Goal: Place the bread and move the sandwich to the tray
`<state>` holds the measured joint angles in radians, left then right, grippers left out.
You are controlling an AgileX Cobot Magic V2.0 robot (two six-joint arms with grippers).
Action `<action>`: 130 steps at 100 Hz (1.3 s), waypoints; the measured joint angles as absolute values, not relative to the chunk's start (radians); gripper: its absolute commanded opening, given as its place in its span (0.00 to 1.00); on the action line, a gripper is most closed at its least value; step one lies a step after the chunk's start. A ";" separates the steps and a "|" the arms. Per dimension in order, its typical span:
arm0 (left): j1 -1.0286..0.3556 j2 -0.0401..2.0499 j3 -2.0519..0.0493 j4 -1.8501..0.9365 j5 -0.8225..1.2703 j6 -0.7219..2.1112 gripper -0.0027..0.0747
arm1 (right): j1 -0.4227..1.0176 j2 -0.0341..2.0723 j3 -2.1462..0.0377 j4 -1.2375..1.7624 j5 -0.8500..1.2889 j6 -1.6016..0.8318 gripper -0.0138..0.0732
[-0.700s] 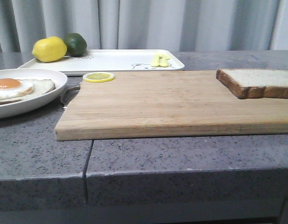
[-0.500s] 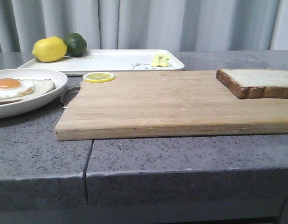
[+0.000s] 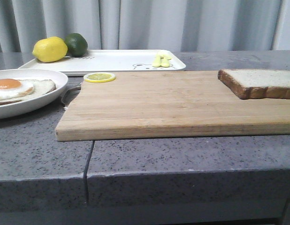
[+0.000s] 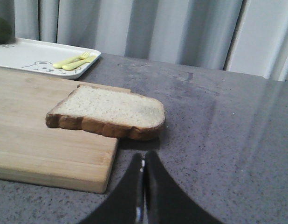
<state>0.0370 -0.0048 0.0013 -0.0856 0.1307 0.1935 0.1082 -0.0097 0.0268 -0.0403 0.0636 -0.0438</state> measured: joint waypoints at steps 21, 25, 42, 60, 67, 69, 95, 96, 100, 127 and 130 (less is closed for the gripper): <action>0.037 -0.005 -0.001 -0.187 0.067 0.194 0.01 | 0.108 -0.010 0.027 0.000 -0.013 -0.044 0.08; 0.037 -0.005 -0.002 -0.232 0.060 0.194 0.01 | 0.108 -0.010 0.027 0.028 -0.007 -0.044 0.08; 0.037 -0.005 -0.050 -0.303 0.093 0.194 0.01 | 0.108 -0.010 -0.030 0.132 0.100 -0.043 0.08; 0.037 0.036 -0.192 -0.348 0.221 0.194 0.01 | 0.108 -0.010 -0.158 0.153 0.228 -0.043 0.08; 0.037 0.086 -0.265 -0.363 0.301 0.194 0.01 | 0.108 -0.003 -0.215 0.153 0.299 -0.043 0.08; 0.037 0.108 -0.296 -0.364 0.333 0.194 0.01 | 0.108 0.004 -0.232 0.153 0.321 -0.043 0.08; 0.037 0.326 -0.595 -0.385 0.586 0.194 0.01 | 0.108 0.195 -0.421 0.155 0.499 -0.043 0.08; 0.037 0.331 -0.603 -0.385 0.586 0.194 0.01 | 0.108 0.201 -0.427 0.157 0.502 -0.043 0.08; 0.037 0.359 -0.641 -0.390 0.624 0.194 0.01 | 0.108 0.239 -0.458 0.159 0.519 -0.043 0.08; 0.037 0.521 -0.846 -0.393 0.694 0.194 0.01 | 0.108 0.490 -0.666 0.175 0.616 -0.041 0.08; 0.037 0.539 -0.867 -0.393 0.701 0.194 0.01 | 0.108 0.521 -0.688 0.182 0.627 -0.041 0.08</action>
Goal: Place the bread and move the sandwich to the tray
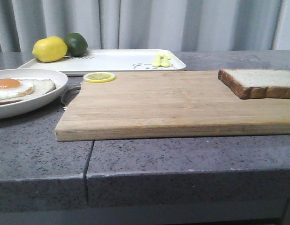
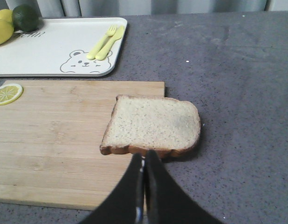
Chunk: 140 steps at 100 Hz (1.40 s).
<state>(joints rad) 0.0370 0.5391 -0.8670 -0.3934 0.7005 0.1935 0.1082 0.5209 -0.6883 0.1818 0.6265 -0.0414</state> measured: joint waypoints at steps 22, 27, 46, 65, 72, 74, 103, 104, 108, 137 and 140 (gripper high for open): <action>0.037 0.665 -0.975 -0.392 0.828 0.194 0.01 | 0.108 0.659 -0.822 0.228 0.710 -0.041 0.08; 0.037 0.696 -0.985 -0.390 0.865 0.194 0.01 | 0.108 0.676 -0.830 0.231 0.721 -0.041 0.08; 0.037 0.760 -0.990 -0.388 0.928 0.194 0.01 | 0.108 0.694 -0.831 0.231 0.735 -0.041 0.09; 0.037 0.783 -0.990 -0.382 0.931 0.213 0.24 | 0.108 0.694 -0.831 0.231 0.735 -0.041 0.37; 0.037 0.783 -0.990 -0.380 0.931 0.217 0.39 | 0.108 0.694 -0.831 0.231 0.737 -0.041 0.52; 0.037 0.783 -0.990 -0.380 0.931 0.217 0.43 | 0.108 0.694 -0.831 0.231 0.737 -0.041 0.56; 0.037 0.783 -0.991 -0.380 0.932 0.223 0.51 | 0.108 0.694 -0.831 0.232 0.737 -0.041 0.71; 0.037 0.783 -0.991 -0.380 0.932 0.223 0.51 | 0.108 0.694 -0.831 0.232 0.737 -0.041 0.71; 0.037 0.783 -0.991 -0.380 0.932 0.223 0.51 | 0.108 0.694 -0.831 0.232 0.737 -0.041 0.71; 0.037 0.783 -0.991 -0.380 0.932 0.223 0.51 | 0.108 0.694 -0.831 0.233 0.737 -0.041 0.71; 0.037 0.783 -0.991 -0.380 0.932 0.223 0.51 | 0.108 0.694 -0.831 0.233 0.737 -0.041 0.71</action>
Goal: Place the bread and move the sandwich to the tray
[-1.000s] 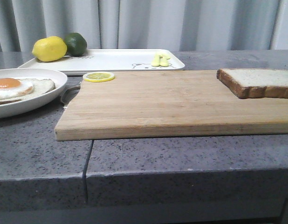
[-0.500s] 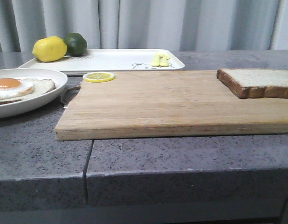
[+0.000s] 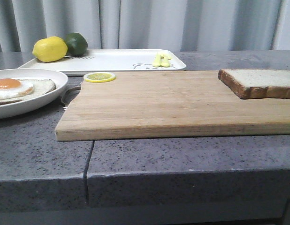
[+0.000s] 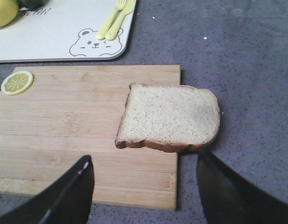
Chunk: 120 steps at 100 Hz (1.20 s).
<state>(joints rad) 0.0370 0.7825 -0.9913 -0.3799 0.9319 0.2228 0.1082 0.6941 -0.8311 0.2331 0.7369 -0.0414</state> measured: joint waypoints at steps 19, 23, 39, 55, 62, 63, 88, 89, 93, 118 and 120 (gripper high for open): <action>0.037 0.783 -0.991 -0.380 0.932 0.223 0.51 | 0.108 0.694 -0.831 0.233 0.737 -0.041 0.71; 0.037 0.783 -0.991 -0.380 0.932 0.223 0.51 | 0.108 0.694 -0.831 0.233 0.737 -0.041 0.71; 0.037 0.783 -0.991 -0.379 0.932 0.223 0.51 | 0.108 0.694 -0.831 0.223 0.737 -0.041 0.71; 0.037 0.783 -0.991 -0.379 0.932 0.223 0.51 | 0.108 0.694 -0.826 0.208 0.720 -0.041 0.71; 0.037 0.783 -0.991 -0.379 0.932 0.223 0.51 | 0.100 0.695 -0.815 0.206 0.711 -0.034 0.71; 0.037 0.783 -0.991 -0.379 0.932 0.223 0.51 | 0.099 0.696 -0.815 0.206 0.710 -0.034 0.71; 0.037 0.783 -0.991 -0.379 0.932 0.223 0.51 | 0.002 0.780 -0.810 0.206 0.667 -0.019 0.71; 0.037 0.783 -0.991 -0.379 0.932 0.223 0.51 | -0.001 0.783 -0.810 0.206 0.666 -0.019 0.71; 0.037 0.783 -0.991 -0.379 0.932 0.223 0.51 | -0.017 0.804 -0.810 0.206 0.660 -0.019 0.71; 0.037 0.783 -0.991 -0.379 0.932 0.223 0.51 | -0.052 0.901 -0.809 0.207 0.618 -0.016 0.71; 0.037 0.783 -0.991 -0.379 0.932 0.223 0.51 | -0.052 0.904 -0.809 0.207 0.613 -0.016 0.71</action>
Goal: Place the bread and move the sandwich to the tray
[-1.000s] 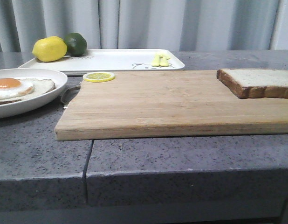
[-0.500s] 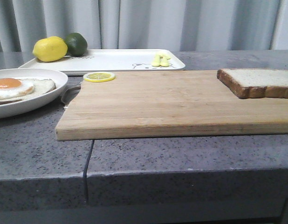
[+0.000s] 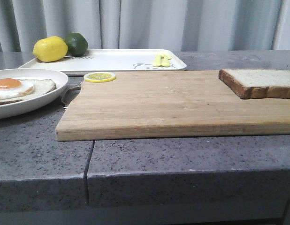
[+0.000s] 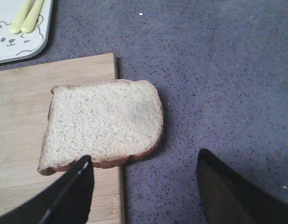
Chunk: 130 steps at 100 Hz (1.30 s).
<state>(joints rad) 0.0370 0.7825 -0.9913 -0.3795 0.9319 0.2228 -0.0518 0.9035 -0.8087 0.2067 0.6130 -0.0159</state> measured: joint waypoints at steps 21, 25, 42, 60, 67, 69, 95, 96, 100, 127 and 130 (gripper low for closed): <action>0.037 0.783 -0.991 -0.379 0.932 0.223 0.51 | -0.054 0.942 -0.809 0.220 0.577 -0.015 0.71; 0.037 0.783 -0.991 -0.379 0.932 0.223 0.51 | -0.054 0.954 -0.809 0.223 0.574 -0.015 0.71; 0.037 0.783 -0.991 -0.379 0.932 0.223 0.51 | -0.054 1.002 -0.809 0.250 0.554 -0.018 0.71; 0.037 0.783 -0.991 -0.379 0.932 0.223 0.51 | -0.082 1.048 -0.809 0.405 0.518 -0.133 0.71; 0.037 0.783 -0.991 -0.379 0.932 0.223 0.51 | -0.110 1.071 -0.809 0.452 0.513 -0.177 0.71; 0.037 0.783 -0.991 -0.379 0.932 0.223 0.51 | -0.116 1.077 -0.809 0.465 0.513 -0.189 0.71; 0.037 0.783 -0.991 -0.379 0.932 0.223 0.51 | -0.216 1.141 -0.809 0.691 0.510 -0.407 0.71; 0.037 0.783 -0.991 -0.379 0.932 0.223 0.51 | -0.218 1.144 -0.809 0.700 0.510 -0.415 0.71; 0.037 0.783 -0.991 -0.379 0.932 0.223 0.51 | -0.230 1.153 -0.807 0.760 0.510 -0.471 0.71; 0.037 0.783 -0.991 -0.379 0.932 0.223 0.51 | -0.311 1.210 -0.701 1.076 0.512 -0.771 0.71; 0.037 0.783 -0.991 -0.379 0.932 0.223 0.51 | -0.321 1.215 -0.690 1.108 0.512 -0.801 0.71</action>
<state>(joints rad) 0.0370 0.7825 -0.9913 -0.3795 0.9319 0.2228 -0.3209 1.2153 -0.6903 1.1081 0.5121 -0.8008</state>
